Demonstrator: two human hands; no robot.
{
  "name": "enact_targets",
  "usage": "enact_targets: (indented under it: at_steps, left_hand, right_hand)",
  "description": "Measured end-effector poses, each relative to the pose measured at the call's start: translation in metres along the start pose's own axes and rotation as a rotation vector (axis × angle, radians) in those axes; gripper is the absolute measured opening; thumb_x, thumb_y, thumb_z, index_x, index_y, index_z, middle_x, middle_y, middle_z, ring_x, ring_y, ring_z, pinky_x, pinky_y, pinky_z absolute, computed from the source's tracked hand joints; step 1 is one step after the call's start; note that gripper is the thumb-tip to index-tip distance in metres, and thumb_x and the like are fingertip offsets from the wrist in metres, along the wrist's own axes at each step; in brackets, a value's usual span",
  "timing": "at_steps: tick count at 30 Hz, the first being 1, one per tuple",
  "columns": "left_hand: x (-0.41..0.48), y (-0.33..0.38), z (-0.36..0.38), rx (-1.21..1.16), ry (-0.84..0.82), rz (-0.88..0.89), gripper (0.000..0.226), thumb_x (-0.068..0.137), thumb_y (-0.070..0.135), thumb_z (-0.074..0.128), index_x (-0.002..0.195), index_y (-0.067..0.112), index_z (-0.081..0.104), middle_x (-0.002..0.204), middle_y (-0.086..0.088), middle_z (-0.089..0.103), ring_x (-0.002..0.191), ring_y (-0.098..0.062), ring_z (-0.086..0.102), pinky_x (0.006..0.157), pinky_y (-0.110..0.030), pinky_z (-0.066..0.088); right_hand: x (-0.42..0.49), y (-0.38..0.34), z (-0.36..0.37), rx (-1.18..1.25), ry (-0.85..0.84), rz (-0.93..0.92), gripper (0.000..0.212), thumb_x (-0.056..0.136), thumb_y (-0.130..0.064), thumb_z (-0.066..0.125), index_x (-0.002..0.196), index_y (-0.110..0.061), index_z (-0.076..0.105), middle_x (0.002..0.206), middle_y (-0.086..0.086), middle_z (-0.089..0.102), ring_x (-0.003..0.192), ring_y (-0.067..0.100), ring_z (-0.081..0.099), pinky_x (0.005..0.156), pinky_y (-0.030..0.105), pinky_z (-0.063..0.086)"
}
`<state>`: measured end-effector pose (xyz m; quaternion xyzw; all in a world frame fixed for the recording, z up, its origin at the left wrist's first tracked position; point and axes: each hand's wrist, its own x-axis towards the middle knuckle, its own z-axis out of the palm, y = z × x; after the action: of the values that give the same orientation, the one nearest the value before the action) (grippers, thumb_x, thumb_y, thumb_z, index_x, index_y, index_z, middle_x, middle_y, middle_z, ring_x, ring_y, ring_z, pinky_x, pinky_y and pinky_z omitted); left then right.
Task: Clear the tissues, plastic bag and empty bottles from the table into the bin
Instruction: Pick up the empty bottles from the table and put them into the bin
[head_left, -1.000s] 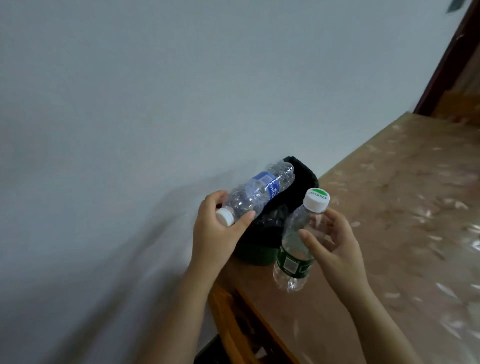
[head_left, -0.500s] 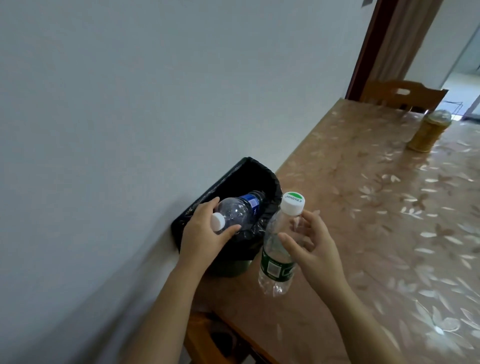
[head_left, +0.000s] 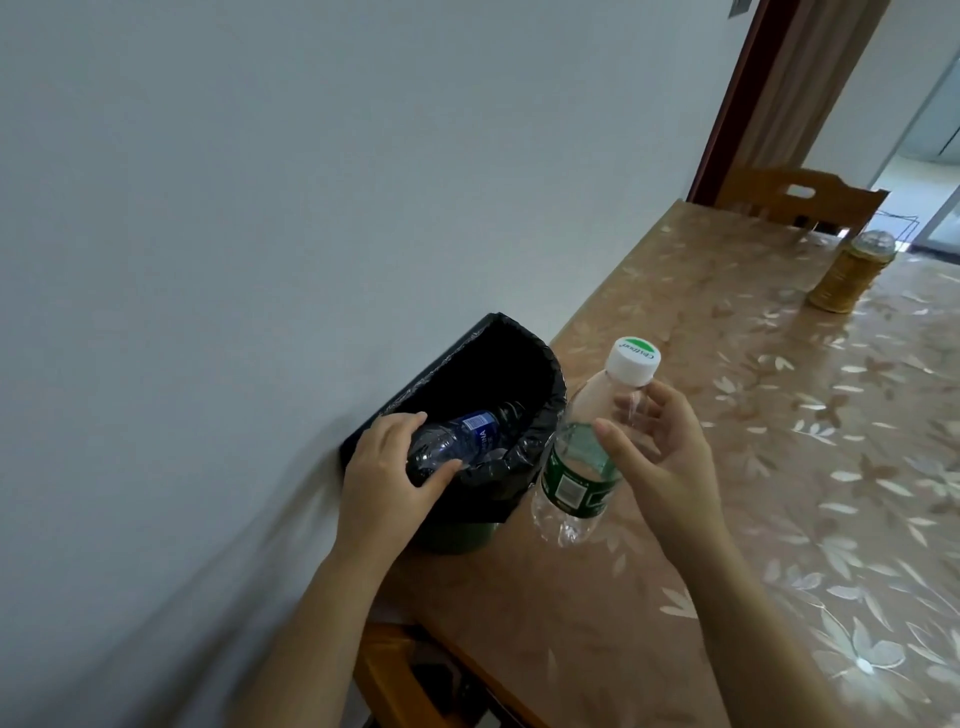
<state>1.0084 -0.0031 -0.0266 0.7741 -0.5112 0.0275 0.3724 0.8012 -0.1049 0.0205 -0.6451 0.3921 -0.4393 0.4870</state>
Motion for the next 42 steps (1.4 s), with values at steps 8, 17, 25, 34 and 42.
enact_targets:
  at_steps: [8, 17, 25, 34, 42]
  left_hand:
    - [0.000, 0.013, 0.004, -0.063, 0.032, 0.040, 0.045, 0.070, 0.022, 0.078, 0.108, 0.005, 0.061, 0.107, -0.009, 0.062, 0.100, -0.013, 0.052, 0.087, -0.023, 0.039]
    - [0.001, 0.021, 0.001, -0.101, 0.039, 0.049, 0.043, 0.073, 0.026, 0.074, 0.109, 0.008, 0.060, 0.107, -0.005, 0.060, 0.100, -0.010, 0.049, 0.083, -0.019, 0.038]
    - [-0.010, 0.011, -0.005, -0.129, 0.069, -0.029, 0.039, 0.076, 0.025, 0.073, 0.109, 0.010, 0.060, 0.107, 0.005, 0.055, 0.101, -0.006, 0.050, 0.086, -0.016, 0.039]
    - [-0.022, -0.007, -0.006, -0.120, 0.084, -0.078, 0.037, 0.077, 0.031, 0.069, 0.108, 0.013, 0.061, 0.107, 0.010, 0.053, 0.103, -0.003, 0.049, 0.089, -0.012, 0.037]
    - [-0.029, -0.021, -0.004, -0.075, 0.154, -0.107, 0.045, 0.076, 0.043, 0.054, 0.104, 0.010, 0.062, 0.107, -0.003, 0.060, 0.104, 0.000, 0.042, 0.088, -0.024, 0.038]
  right_hand:
    - [0.035, -0.031, -0.010, -0.056, 0.070, -0.106, 0.069, 0.064, -0.048, 0.067, 0.124, -0.019, 0.047, 0.114, 0.004, 0.058, 0.104, 0.019, 0.058, 0.087, 0.045, 0.051]
    - [0.065, -0.048, 0.005, -0.153, 0.048, -0.266, 0.056, 0.077, -0.029, 0.070, 0.126, -0.020, 0.044, 0.120, 0.003, 0.054, 0.110, 0.014, 0.054, 0.092, 0.039, 0.048]
    - [0.072, -0.047, 0.047, -0.300, -0.091, -0.416, 0.058, 0.076, -0.023, 0.072, 0.127, -0.019, 0.046, 0.118, 0.000, 0.048, 0.097, 0.002, 0.046, 0.075, -0.005, 0.032]
    - [0.071, -0.017, 0.089, -0.364, -0.308, -0.437, 0.058, 0.078, -0.023, 0.070, 0.129, -0.020, 0.043, 0.122, 0.000, 0.047, 0.100, -0.003, 0.042, 0.074, -0.005, 0.031]
    - [0.074, 0.023, 0.104, -0.543, -0.439, -0.407, 0.057, 0.079, -0.018, 0.070, 0.129, -0.021, 0.043, 0.136, 0.000, 0.043, 0.124, 0.016, 0.039, 0.092, 0.026, 0.034]
